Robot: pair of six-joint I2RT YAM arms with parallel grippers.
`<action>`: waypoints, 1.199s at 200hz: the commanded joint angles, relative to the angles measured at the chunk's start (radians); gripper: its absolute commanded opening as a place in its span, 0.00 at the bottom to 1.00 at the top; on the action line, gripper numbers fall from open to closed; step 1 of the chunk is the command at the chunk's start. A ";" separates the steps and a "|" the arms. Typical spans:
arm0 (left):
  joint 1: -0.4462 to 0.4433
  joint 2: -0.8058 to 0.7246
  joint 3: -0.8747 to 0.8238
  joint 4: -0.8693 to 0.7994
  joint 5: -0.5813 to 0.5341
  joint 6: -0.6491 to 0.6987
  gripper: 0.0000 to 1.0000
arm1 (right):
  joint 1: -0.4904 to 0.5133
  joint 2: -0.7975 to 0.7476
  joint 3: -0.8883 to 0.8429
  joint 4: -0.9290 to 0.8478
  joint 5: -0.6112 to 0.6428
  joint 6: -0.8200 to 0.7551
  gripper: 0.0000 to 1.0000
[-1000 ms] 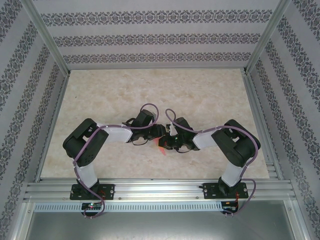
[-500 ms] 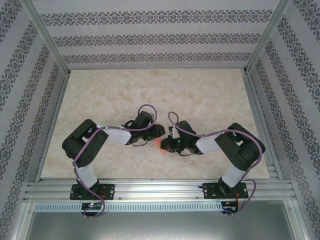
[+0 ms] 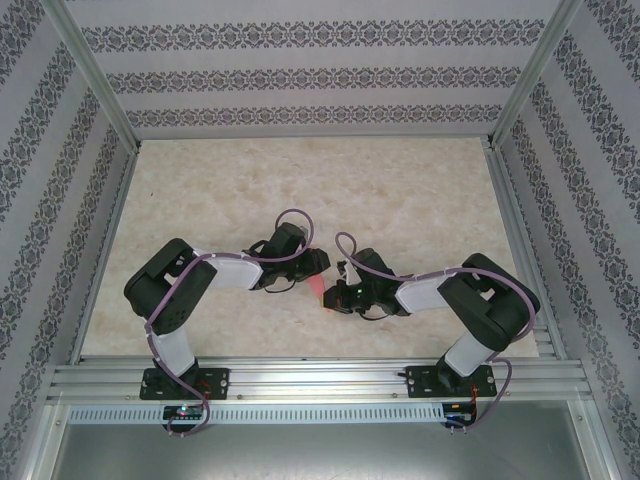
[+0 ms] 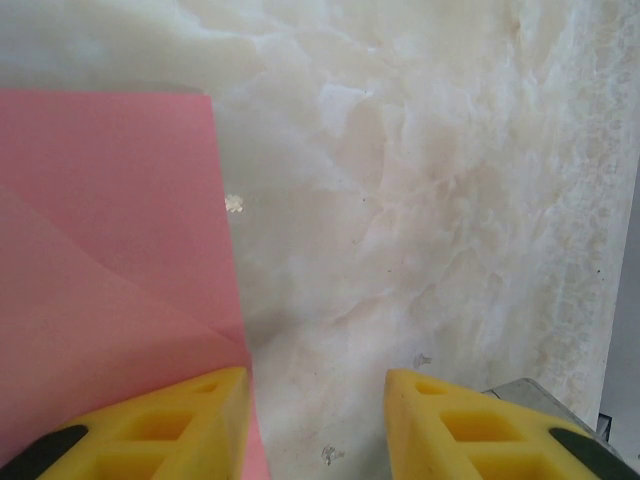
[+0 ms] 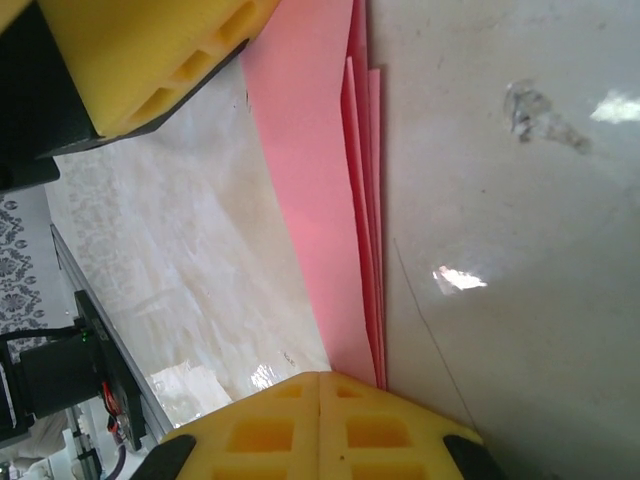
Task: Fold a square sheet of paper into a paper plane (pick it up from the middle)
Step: Fold the wing for the fifth time at the center of the table.
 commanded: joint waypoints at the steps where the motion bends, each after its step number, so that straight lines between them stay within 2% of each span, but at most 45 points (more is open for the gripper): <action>1: -0.002 0.035 -0.045 -0.098 -0.070 0.004 0.41 | 0.018 0.007 -0.067 -0.163 0.002 -0.028 0.05; 42: -0.003 0.031 -0.042 -0.095 -0.068 0.007 0.41 | 0.016 -0.063 -0.041 -0.230 0.033 -0.045 0.06; 89: -0.002 0.036 -0.029 -0.110 -0.054 0.014 0.41 | 0.017 -0.177 0.068 -0.266 0.064 -0.072 0.08; 134: -0.002 0.035 -0.013 -0.127 -0.054 0.018 0.41 | -0.001 -0.113 0.145 -0.235 0.082 -0.076 0.09; 168: -0.003 0.034 -0.014 -0.128 -0.049 0.015 0.41 | -0.013 0.002 0.111 -0.071 0.062 0.011 0.10; 194: -0.003 0.034 -0.018 -0.129 -0.048 0.018 0.41 | -0.007 0.060 0.055 -0.059 0.064 0.010 0.10; 240: -0.002 0.029 -0.027 -0.125 -0.058 0.010 0.41 | -0.002 0.010 -0.100 -0.044 0.024 -0.004 0.10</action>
